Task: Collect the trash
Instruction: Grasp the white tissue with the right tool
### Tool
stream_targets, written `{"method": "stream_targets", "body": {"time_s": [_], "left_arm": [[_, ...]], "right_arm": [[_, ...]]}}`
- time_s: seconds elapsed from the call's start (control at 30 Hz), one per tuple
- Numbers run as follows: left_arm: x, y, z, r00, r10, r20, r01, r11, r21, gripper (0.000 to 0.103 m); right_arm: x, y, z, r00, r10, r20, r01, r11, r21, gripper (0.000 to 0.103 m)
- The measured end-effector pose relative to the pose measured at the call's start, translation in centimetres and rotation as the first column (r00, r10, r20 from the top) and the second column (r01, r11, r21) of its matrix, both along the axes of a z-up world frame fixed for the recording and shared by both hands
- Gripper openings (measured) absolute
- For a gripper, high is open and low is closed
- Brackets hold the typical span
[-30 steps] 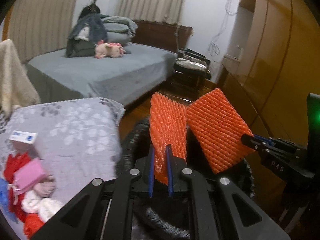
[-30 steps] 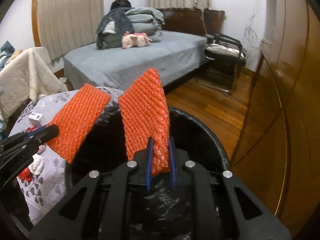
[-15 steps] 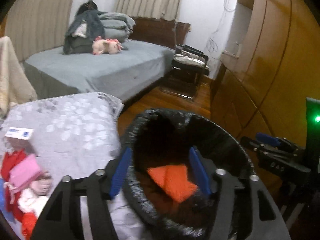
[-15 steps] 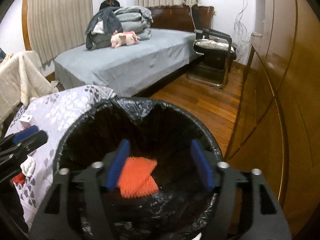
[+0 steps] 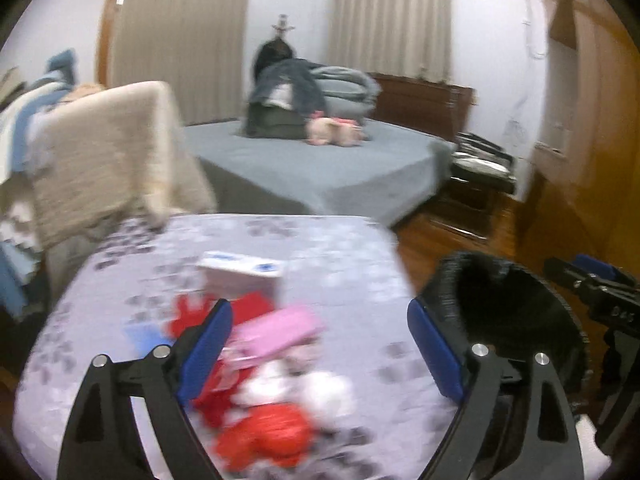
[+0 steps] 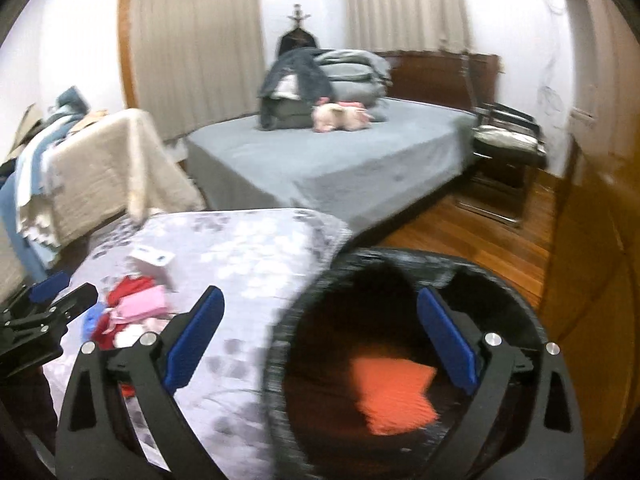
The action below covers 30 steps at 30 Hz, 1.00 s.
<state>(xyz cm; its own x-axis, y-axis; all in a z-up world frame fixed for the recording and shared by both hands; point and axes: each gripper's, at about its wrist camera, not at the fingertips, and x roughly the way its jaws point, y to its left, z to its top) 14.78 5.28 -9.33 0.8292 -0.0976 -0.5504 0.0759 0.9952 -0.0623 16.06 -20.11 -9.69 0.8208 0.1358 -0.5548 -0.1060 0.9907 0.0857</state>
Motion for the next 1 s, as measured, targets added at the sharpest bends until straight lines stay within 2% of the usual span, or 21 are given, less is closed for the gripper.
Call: {"method": "stream_targets", "body": {"time_s": [0.17, 0.37, 0.57, 0.7, 1.0], "left_arm": [[-1.5, 5.5, -1.4, 0.991, 0.129, -0.021, -0.128, 0.991, 0.027, 0.087], [-2.5, 8.6, -3.7, 0.977, 0.204, -0.061, -0.203, 0.979, 0.026, 0.087], [-3.4, 9.0, -5.2, 0.973, 0.217, -0.076, -0.215, 0.976, 0.036, 0.086], [-3.5, 9.3, -5.8, 0.971, 0.224, -0.088, -0.222, 0.974, 0.031, 0.086], [-3.6, 10.0, -6.4, 0.968, 0.235, -0.092, -0.232, 0.972, 0.040, 0.086]], "right_arm": [[0.5, 5.3, -0.9, 0.995, 0.104, -0.011, -0.104, 0.995, 0.009, 0.095], [0.0, 10.3, -3.1, 0.980, 0.196, -0.021, -0.197, 0.980, -0.013, 0.095], [0.1, 12.8, -6.3, 0.970, 0.232, -0.074, -0.234, 0.972, -0.025, 0.094], [0.6, 13.5, -7.8, 0.962, 0.251, -0.109, -0.255, 0.967, -0.026, 0.083], [0.9, 15.8, -10.2, 0.929, 0.319, -0.190, -0.327, 0.945, -0.017, 0.071]]}}
